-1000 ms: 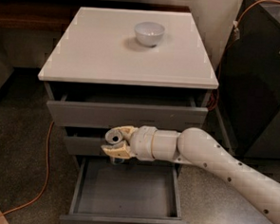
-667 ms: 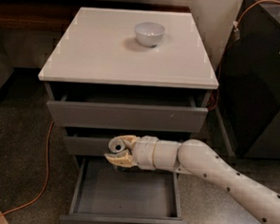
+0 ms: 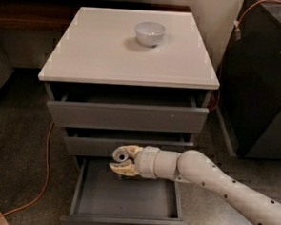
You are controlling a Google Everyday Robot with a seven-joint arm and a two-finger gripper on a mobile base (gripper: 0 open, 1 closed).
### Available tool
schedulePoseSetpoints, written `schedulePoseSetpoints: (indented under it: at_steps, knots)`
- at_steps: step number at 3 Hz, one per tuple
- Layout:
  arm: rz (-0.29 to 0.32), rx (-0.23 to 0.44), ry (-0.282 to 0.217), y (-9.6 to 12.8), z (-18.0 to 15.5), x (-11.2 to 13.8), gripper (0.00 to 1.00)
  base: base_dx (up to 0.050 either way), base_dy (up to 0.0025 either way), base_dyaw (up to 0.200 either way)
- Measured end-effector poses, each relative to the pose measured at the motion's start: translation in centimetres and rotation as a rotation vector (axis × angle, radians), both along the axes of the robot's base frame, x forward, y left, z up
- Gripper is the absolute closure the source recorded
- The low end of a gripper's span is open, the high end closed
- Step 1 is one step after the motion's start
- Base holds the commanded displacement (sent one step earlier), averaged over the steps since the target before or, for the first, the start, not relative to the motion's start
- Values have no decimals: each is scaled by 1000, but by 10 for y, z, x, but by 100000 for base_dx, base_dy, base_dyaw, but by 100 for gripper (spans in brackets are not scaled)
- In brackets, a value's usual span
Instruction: Place redbull can into bottom drawer
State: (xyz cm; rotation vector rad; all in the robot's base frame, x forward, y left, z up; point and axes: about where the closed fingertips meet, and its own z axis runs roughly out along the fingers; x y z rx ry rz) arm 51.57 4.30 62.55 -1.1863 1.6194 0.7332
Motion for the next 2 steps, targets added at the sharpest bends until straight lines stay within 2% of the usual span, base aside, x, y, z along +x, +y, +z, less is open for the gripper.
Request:
schedulePoseSetpoints:
  at_steps: [1, 2]
  knots:
    - [-29, -11, 31, -1, -20, -1, 100, 0, 0, 0]
    - [-62, -14, 32, -7, -52, 0, 100, 0, 0, 0]
